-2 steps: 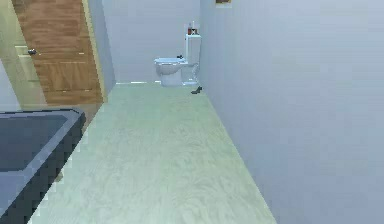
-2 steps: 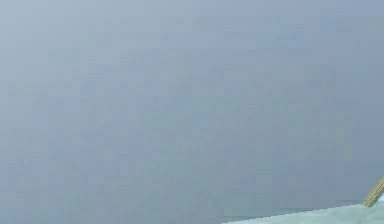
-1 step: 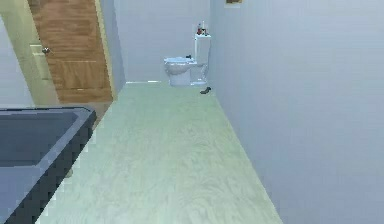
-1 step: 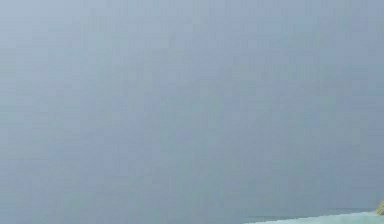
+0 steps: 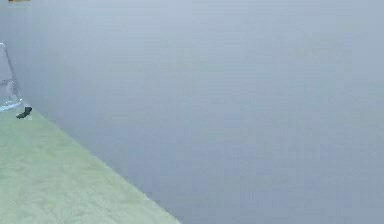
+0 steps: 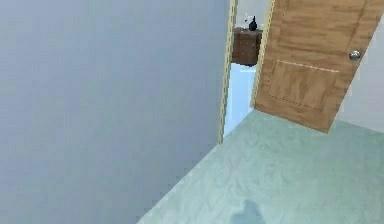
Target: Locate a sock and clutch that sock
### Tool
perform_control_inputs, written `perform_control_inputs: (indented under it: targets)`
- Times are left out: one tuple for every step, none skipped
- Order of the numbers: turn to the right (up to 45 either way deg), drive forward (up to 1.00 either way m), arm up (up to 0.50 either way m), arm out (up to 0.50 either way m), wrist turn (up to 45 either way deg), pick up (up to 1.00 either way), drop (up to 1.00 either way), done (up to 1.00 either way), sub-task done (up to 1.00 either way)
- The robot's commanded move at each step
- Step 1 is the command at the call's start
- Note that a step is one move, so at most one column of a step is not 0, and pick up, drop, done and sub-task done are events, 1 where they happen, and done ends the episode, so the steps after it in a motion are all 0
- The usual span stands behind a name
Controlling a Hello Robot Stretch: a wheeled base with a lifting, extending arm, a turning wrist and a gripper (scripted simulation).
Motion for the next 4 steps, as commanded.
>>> perform_control_inputs:
  targets:
    - [45.0, 0.0, 0.0, 0.0, 0.0, 0.0, 0.0, 0.0, 0.0]
    - [36.0, 0.0, 0.0, 0.0, 0.0, 0.0, 0.0, 0.0, 0.0]
    - [0.0, 0.2, 0.0, 0.0, 0.0, 0.0, 0.0, 0.0, 0.0]
    - [-45.0, 0.0, 0.0, 0.0, 0.0, 0.0, 0.0, 0.0, 0.0]
